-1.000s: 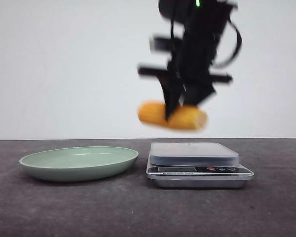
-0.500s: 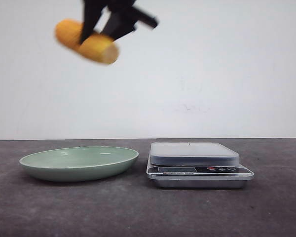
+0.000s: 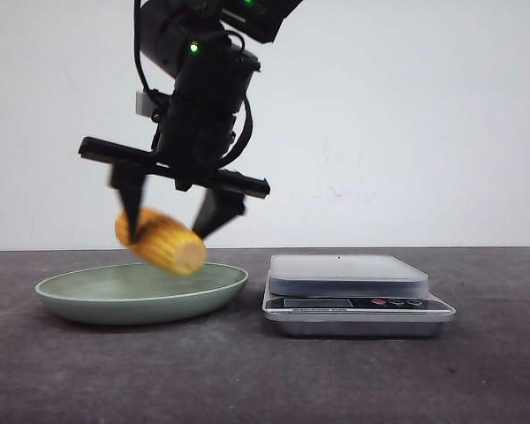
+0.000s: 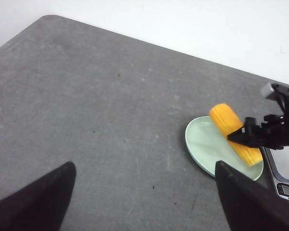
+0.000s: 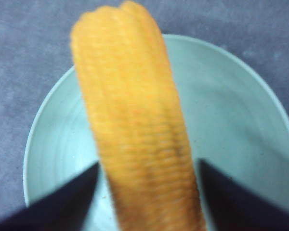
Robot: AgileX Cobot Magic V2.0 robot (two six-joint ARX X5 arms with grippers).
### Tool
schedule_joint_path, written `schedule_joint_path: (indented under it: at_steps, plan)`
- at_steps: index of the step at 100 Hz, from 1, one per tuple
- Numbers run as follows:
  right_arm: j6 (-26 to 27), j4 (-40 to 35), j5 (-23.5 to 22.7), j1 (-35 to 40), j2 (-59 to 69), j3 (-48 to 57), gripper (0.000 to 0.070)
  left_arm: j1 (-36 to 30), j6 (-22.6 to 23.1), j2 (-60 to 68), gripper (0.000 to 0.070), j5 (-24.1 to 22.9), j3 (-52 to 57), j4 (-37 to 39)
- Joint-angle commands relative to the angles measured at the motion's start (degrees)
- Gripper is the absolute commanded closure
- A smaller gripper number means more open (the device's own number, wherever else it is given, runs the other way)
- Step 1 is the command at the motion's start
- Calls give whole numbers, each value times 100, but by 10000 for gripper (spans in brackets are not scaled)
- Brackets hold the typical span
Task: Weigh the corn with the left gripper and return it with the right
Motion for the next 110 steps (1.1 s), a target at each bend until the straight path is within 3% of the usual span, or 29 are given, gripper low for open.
schedule_joint_path:
  at_steps: [1,31,54,65,95,110]
  plan:
    - [107,140,11,111,96,107,37,-15,15,-11,146,20,70,-48]
    - [-52,184,-192,-107,-238,114,41,-15,57,-11,146,15,70,-28]
    - [-804,-396,-219,-874,-1368,114,63,-15,160,-11,146,15,70,-28]
    - [-1215,-859,-463,-1436,-2142,114,166,-15,164,-11,146,15,70,-24]
    - [-2293,-2640,-603,-2968,-4312,114,167,-15,188,-11,146,13,7,26]
    - [-2400,-3416,-629,-3370,-5309,94,167,-17,188,-9,146,20,-232,179]
